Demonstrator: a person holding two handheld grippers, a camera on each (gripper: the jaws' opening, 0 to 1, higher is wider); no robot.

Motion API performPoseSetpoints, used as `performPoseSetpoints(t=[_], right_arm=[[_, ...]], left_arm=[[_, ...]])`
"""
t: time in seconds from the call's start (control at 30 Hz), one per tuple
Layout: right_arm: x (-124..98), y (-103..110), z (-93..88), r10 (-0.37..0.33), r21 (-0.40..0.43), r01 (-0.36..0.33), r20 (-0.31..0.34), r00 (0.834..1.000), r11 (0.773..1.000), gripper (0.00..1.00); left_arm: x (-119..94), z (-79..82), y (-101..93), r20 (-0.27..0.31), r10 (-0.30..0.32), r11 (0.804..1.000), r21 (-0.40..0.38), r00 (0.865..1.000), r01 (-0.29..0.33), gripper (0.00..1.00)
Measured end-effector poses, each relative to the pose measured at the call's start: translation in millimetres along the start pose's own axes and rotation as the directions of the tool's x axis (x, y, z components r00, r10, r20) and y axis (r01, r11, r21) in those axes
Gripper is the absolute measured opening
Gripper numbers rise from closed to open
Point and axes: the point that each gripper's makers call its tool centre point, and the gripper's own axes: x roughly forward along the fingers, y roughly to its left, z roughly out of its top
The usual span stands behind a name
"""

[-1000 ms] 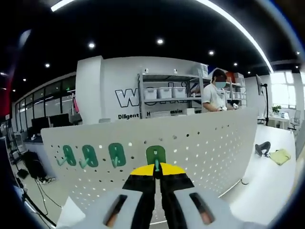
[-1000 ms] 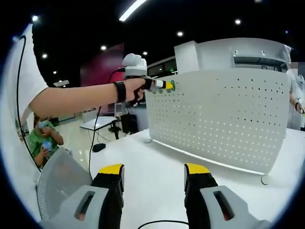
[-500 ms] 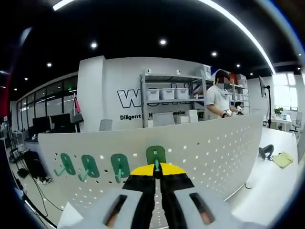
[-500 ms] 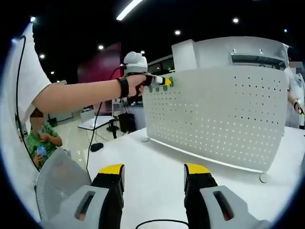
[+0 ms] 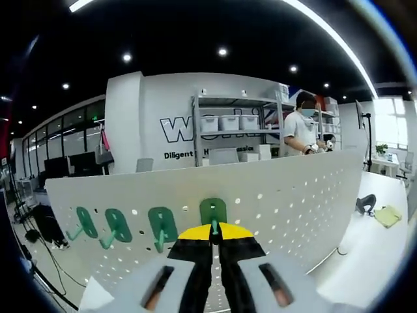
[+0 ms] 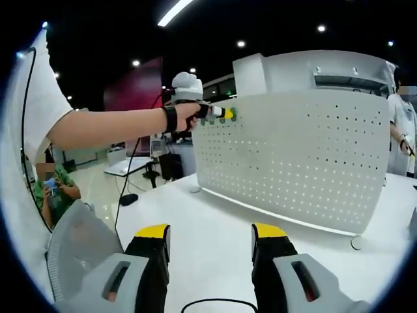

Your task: Insert the hook assembly into the mounting plate slot until the hook locks in place.

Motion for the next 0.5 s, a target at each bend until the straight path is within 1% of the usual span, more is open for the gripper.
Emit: performPoseSetpoints(t=[0.03,0.13,0.17,0.2,0.27,0.3,0.37,0.43,0.47,0.5], right_arm=[[0.1,0.5,-0.1,0.002,0.0,-0.002,0.0,1.0,1.0,0.51],[1.3,1.9,-1.4,0.007,-0.004,-0.007,-0.008,1.0,1.0,0.51],[1.9,3.0,-1.5,0.011,-0.008,-0.011,-0.008,1.0,1.0,0.51],[2.3,3.6,-1.6,0.013,-0.009,-0.013,-0.009,1.0,1.0,0.51],[2.7,4.2,-0.9,0.015,-0.009,-0.015,-0.009,1.0,1.0,0.51],[2.8,4.7,-0.3,0.017,-0.009,-0.017,-0.007,1.0,1.0,0.51],[2.9,4.2,-0.5,0.016,-0.014,-0.016,-0.009,1.0,1.0,0.5],[3.4,3.2,-4.1,0.01,-0.027,-0.011,-0.029,1.0,1.0,0.5],[3.5,3.3,-4.3,0.01,-0.029,-0.011,-0.03,0.999,1.0,0.5],[3.7,4.4,-2.3,0.016,-0.015,-0.016,-0.017,1.0,1.0,0.5]], left_arm=[[-1.1,0.2,-0.8,-0.002,-0.002,1.0,-0.01,1.0,0.002,0.02],[-1.7,0.5,-1.8,-0.006,0.006,1.0,0.002,1.0,-0.006,0.02],[-2.1,0.4,-1.7,-0.009,0.009,1.0,-0.006,1.0,-0.009,0.02],[-2.5,0.0,-1.9,-0.014,0.011,1.0,-0.019,1.0,-0.012,0.02],[-2.3,-1.3,-0.6,-0.03,0.014,1.0,-0.015,0.999,-0.015,0.02],[-2.4,-1.9,-1.0,-0.04,0.016,0.999,-0.044,0.999,-0.018,0.02],[-1.3,-0.9,-1.2,-0.041,0.015,0.999,-0.05,0.999,-0.017,0.02],[0.4,-0.7,-1.1,-0.046,0.019,0.998,-0.064,0.999,-0.022,0.02],[0.8,-0.3,-1.0,-0.048,0.021,0.997,-0.071,0.999,-0.025,0.02],[0.3,-0.8,-1.7,-0.05,0.03,0.995,-0.096,0.998,-0.035,0.02]])
